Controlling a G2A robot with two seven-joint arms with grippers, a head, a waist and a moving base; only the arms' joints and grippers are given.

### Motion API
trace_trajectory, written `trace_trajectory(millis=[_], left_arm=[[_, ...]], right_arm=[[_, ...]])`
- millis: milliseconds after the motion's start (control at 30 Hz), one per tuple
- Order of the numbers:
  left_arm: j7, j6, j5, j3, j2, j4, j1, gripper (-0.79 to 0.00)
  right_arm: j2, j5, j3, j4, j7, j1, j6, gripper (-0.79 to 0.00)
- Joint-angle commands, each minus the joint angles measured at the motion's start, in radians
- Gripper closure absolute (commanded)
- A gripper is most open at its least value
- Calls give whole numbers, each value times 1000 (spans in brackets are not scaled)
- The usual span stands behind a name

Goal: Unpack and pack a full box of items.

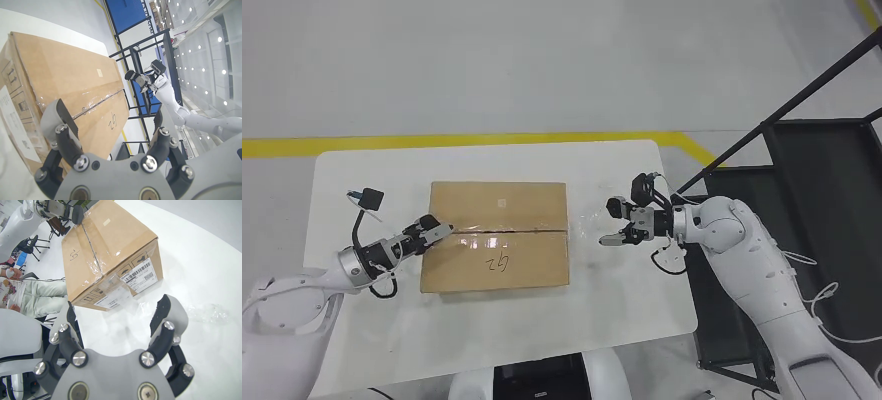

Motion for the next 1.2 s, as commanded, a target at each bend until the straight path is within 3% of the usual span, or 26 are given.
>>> trace_trajectory(millis=[0, 400, 600, 733, 1167], left_arm=[[0, 0, 0, 0, 0, 0, 0, -785], [0, 0, 0, 0, 0, 0, 0, -785], [0, 0, 0, 0, 0, 0, 0, -785], [0, 0, 0, 0, 0, 0, 0, -785], [0, 0, 0, 0, 0, 0, 0, -785]], right_arm=[[0, 0, 0, 0, 0, 0, 0, -785], [0, 0, 0, 0, 0, 0, 0, -785], [-7, -17, -57, -5, -21, 12, -3, -785], [-19, -163, -107, 31, -50, 79, 20, -785], [-60, -538, -196, 323, -357, 290, 27, -785]])
